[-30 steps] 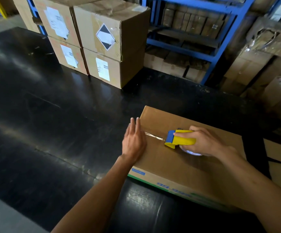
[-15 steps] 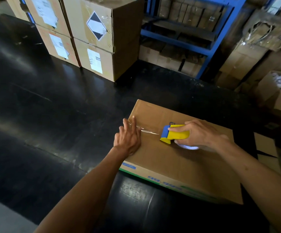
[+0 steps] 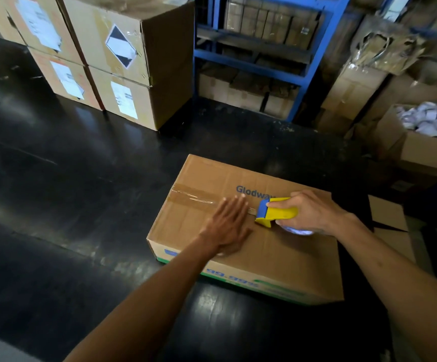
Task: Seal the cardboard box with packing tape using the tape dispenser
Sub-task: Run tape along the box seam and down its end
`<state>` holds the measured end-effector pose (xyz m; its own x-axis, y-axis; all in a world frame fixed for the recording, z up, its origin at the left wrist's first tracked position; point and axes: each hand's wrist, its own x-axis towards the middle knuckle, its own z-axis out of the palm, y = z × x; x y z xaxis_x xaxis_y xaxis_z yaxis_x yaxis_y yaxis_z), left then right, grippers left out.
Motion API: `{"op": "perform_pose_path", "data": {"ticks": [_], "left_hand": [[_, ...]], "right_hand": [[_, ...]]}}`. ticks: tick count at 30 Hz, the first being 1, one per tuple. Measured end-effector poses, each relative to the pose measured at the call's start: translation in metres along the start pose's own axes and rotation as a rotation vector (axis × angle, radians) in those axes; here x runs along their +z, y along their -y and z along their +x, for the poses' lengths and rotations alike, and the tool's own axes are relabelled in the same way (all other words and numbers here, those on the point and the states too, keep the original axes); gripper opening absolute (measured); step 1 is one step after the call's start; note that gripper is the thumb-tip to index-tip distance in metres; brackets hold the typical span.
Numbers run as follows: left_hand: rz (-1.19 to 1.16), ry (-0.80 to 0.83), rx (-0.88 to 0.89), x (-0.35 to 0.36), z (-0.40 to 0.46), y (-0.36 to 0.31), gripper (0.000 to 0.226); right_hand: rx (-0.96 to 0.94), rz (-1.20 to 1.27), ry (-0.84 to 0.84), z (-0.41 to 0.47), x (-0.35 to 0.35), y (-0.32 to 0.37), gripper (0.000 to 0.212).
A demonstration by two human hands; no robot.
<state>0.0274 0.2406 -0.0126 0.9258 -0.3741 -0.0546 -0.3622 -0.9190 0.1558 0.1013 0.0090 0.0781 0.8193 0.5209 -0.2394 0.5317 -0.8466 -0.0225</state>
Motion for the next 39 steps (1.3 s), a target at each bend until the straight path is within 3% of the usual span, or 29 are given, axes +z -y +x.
{"op": "perform_pose_path", "data": {"ticks": [8,14,21,24,28,30,39], "left_hand": [[0.036,-0.012,-0.011,0.012,0.004,-0.011,0.073],[0.031,-0.056,-0.022,0.015,0.003,-0.009,0.071],[0.040,-0.028,-0.009,0.010,0.003,-0.012,0.071],[0.048,-0.014,-0.062,0.005,0.006,-0.026,0.080],[-0.049,-0.005,0.086,0.021,0.034,-0.101,0.103],[-0.089,-0.006,0.066,0.031,0.046,-0.127,0.109],[-0.018,-0.037,0.019,0.029,0.047,-0.133,0.112]], "right_hand": [[-0.035,-0.059,-0.054,0.000,0.000,-0.001,0.059],[-0.103,-0.058,0.014,-0.001,-0.009,-0.008,0.059],[-0.047,-0.131,0.118,-0.058,-0.016,-0.084,0.060],[-0.042,-0.122,0.086,-0.058,-0.010,-0.084,0.056],[-0.063,-0.134,0.056,-0.057,-0.009,-0.087,0.054],[-0.059,-0.114,0.038,-0.059,-0.006,-0.090,0.054],[-0.071,-0.055,-0.011,-0.056,0.003,-0.100,0.058]]}}
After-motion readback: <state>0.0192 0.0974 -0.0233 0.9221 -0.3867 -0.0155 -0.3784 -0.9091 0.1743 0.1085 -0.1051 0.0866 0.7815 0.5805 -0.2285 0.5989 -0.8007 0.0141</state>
